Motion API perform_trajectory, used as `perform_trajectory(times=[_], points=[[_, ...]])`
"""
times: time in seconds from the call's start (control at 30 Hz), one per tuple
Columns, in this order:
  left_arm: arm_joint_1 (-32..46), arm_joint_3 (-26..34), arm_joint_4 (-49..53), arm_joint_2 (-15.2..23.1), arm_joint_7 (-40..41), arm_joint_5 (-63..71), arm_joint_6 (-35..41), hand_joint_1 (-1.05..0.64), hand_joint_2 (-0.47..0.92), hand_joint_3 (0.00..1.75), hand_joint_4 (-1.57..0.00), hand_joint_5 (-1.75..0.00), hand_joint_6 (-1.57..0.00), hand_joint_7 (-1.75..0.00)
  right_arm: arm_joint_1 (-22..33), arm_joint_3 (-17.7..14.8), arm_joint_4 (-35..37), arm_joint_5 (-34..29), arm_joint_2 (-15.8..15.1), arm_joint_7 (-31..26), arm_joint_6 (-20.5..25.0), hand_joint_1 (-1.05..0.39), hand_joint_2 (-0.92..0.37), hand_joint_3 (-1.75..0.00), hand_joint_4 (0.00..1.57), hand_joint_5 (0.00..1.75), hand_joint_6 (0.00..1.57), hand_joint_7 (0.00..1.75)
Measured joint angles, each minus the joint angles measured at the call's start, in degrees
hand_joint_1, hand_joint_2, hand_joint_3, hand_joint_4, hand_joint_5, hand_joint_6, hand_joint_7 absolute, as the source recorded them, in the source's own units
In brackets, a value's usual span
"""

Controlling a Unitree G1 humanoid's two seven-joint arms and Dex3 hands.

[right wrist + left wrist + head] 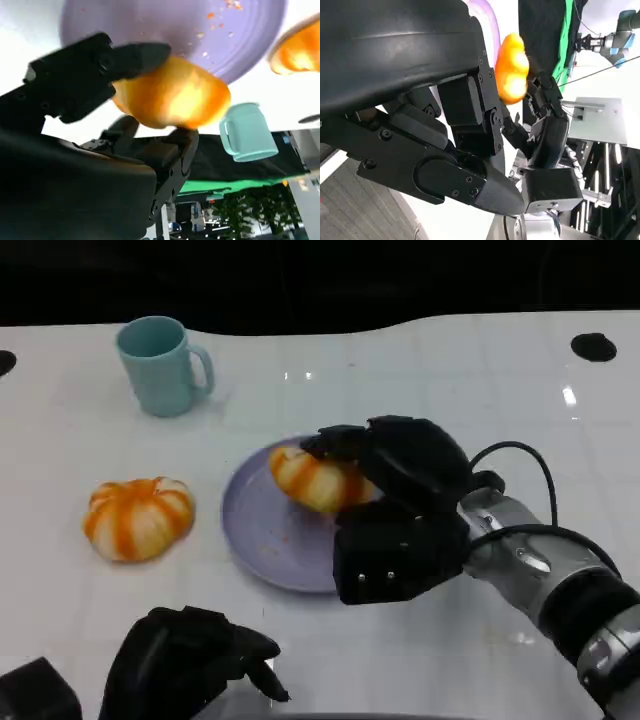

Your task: Grasp the bread from the table and place it into the plate.

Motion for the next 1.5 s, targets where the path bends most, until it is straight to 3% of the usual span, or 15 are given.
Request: perform_trajectory(times=[0.33,0.63,0.77,1.0,1.1,1.17,1.37,1.5], points=[[0.19,0.04,-0.12,-0.01,0.00,0.08,-0.02,-0.96,0.90,0.00,-1.22,-0.94,-1.56,0.00,1.92,0.84,-8.68,0.11,-2.81,6.47,2.18,-0.73,-0.92,-0.29,0.06,0.13,0.21,0.00],[0.33,0.29,-0.30,0.23,0.00,-0.03,0.01,-0.97,0.90,0.00,-1.21,-0.95,-1.56,0.00,8.11,-1.58,-19.83,2.87,-6.40,9.44,0.99,-0.68,-0.92,-0.27,0.13,0.22,0.24,0.02],[0.34,0.30,-0.36,0.26,0.00,-0.04,0.03,-0.96,0.90,0.00,-1.21,-0.95,-1.55,0.00,11.46,-3.14,-25.29,4.57,-7.85,10.42,-0.25,-0.63,-0.92,-0.22,0.28,0.33,0.38,0.08],[0.38,0.34,-0.40,0.30,-0.02,-0.27,0.10,-0.95,0.90,0.00,-1.21,-0.95,-1.55,0.00,17.44,-6.49,-28.73,8.53,-9.23,7.45,-8.51,-0.47,-0.92,-0.16,0.66,0.64,0.71,0.21],[0.38,0.34,-0.40,0.32,-0.01,-0.29,0.11,-0.95,0.90,0.00,-1.21,-0.95,-1.55,0.00,20.46,-8.09,-29.66,10.69,-9.33,6.65,-12.32,-0.40,-0.92,-0.15,0.67,0.91,0.80,0.21],[0.38,0.34,-0.40,0.31,-0.01,-0.29,0.12,-0.95,0.90,0.00,-1.21,-0.95,-1.55,0.00,22.45,-8.76,-30.45,12.07,-9.67,6.82,-14.34,-0.39,-0.92,-0.14,0.67,0.96,0.82,0.22],[0.32,0.32,-0.40,0.31,-0.02,-0.28,0.08,-0.95,0.90,0.00,-1.21,-0.95,-1.55,0.00,28.14,-11.67,-32.36,18.36,-11.11,9.34,-20.83,-0.29,-0.91,-0.17,0.71,1.34,0.94,0.41],[0.30,0.28,-0.41,0.31,-0.01,-0.10,0.00,-0.96,0.91,0.00,-1.21,-0.95,-1.55,0.00,32.82,-13.33,-34.75,20.94,-11.89,11.11,-22.35,-0.25,-0.69,-0.62,0.71,1.52,0.82,0.81]])
